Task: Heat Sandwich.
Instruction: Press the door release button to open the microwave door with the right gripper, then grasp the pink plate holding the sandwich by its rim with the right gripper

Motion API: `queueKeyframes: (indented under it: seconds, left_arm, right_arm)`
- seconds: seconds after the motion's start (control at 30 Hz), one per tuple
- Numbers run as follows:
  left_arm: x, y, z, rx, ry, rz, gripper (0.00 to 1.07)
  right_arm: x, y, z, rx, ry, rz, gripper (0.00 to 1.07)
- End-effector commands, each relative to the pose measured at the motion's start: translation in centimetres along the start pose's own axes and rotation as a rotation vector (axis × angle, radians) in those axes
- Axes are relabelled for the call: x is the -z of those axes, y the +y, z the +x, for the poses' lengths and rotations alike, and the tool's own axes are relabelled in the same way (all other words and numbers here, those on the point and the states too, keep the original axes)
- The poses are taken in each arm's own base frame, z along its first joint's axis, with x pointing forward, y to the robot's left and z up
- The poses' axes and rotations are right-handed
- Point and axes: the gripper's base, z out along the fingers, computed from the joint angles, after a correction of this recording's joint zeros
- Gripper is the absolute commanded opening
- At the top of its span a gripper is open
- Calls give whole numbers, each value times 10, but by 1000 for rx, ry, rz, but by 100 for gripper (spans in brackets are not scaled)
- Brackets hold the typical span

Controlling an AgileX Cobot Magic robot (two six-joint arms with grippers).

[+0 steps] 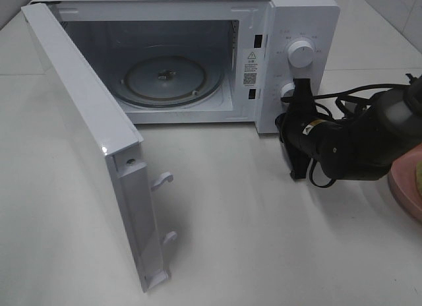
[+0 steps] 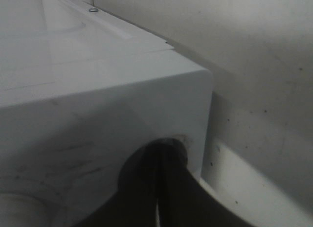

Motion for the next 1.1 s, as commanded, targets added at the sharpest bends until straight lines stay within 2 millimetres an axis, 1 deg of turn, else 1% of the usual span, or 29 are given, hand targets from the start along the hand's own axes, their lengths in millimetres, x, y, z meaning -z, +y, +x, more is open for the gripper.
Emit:
queueKeyframes:
  seconds: [0.03,0.1,0.2,0.4,0.43,0.57,0.6,0.7,0.73,0.77,0.83,0.87,0.93,1.0,1.03,1.1]
  left_arm:
    - [3,-1,2,5,-25,0,100]
    - [3,-1,2,5,-25,0,100]
    - [3,-1,2,5,-25,0,100]
    - [3,-1,2,5,-25,0,100]
    - [3,-1,2,5,-25,0,100]
    - [3,-1,2,5,-25,0,100]
    - [3,-1,2,5,-25,0,100]
    - [3,-1,2,5,-25,0,100]
    - [3,-1,2,5,-25,0,100]
    - [3,-1,2,5,-25,0,100]
    - [3,-1,2,5,-25,0,100]
    - [3,-1,2,5,-25,0,100]
    - [3,-1,2,5,-25,0,100]
    - [3,-1,2,5,-25,0,100]
    - [3,-1,2,5,-25,0,100]
    - [3,-1,2,5,-25,0,100]
  right_arm:
    - [4,26,-3,15,3,-112,0]
    - [5,25,-3,19,8,-98,0]
    - [14,19,-3,45,31,-46,0]
    - [24,10,-2,93,74,37,0]
    - [24,10,-2,93,74,37,0]
    - [38,11,-3,137,90,68,0]
    - [38,11,-3,137,90,68,0]
    - [45,11,-4,176,95,86,1]
    - [51,11,-5,191,99,109,2]
    - [51,11,-5,191,99,109,2]
    - [57,11,-6,202,106,137,3]
    - [63,10,-6,228,116,174,3]
    - [66,9,-6,248,122,195,3]
    - [71,8,-6,311,145,238,4]
    - [76,8,-6,375,168,282,4]
    - [79,8,-6,409,180,303,4]
